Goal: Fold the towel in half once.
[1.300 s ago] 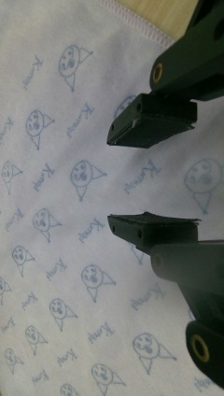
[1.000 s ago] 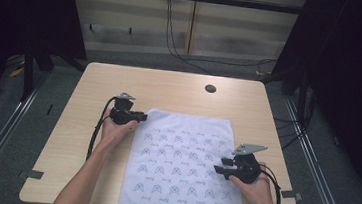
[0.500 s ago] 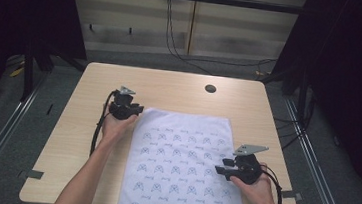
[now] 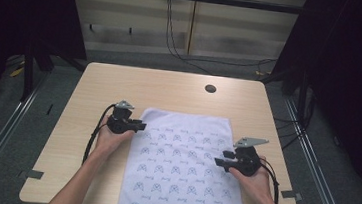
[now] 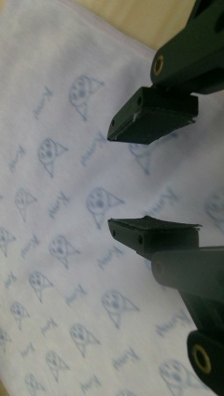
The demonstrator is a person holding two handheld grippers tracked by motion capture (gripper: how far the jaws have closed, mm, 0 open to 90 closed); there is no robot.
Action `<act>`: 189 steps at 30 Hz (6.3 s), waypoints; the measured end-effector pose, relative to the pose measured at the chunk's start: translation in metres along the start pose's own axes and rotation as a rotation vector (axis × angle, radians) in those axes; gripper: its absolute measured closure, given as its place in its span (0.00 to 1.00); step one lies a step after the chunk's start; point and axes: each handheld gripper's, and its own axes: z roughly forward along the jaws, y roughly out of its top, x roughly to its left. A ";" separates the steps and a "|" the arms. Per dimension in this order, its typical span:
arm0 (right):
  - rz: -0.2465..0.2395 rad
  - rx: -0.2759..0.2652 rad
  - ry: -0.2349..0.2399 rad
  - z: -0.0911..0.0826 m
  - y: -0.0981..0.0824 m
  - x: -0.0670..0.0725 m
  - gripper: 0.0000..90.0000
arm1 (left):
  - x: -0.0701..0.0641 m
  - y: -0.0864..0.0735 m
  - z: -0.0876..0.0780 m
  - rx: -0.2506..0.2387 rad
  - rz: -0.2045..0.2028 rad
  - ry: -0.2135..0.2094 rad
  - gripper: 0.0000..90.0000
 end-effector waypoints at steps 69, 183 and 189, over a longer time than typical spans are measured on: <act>0.102 -0.012 -0.036 0.037 0.034 -0.075 0.97 | -0.004 -0.005 -0.026 -0.030 0.027 -0.056 0.98; 0.159 0.065 -0.091 0.068 0.065 -0.074 0.97 | 0.021 0.008 0.013 -0.022 0.118 0.140 0.98; 0.190 0.053 -0.151 0.082 0.080 -0.080 0.97 | 0.036 0.024 0.024 -0.006 0.082 0.189 0.98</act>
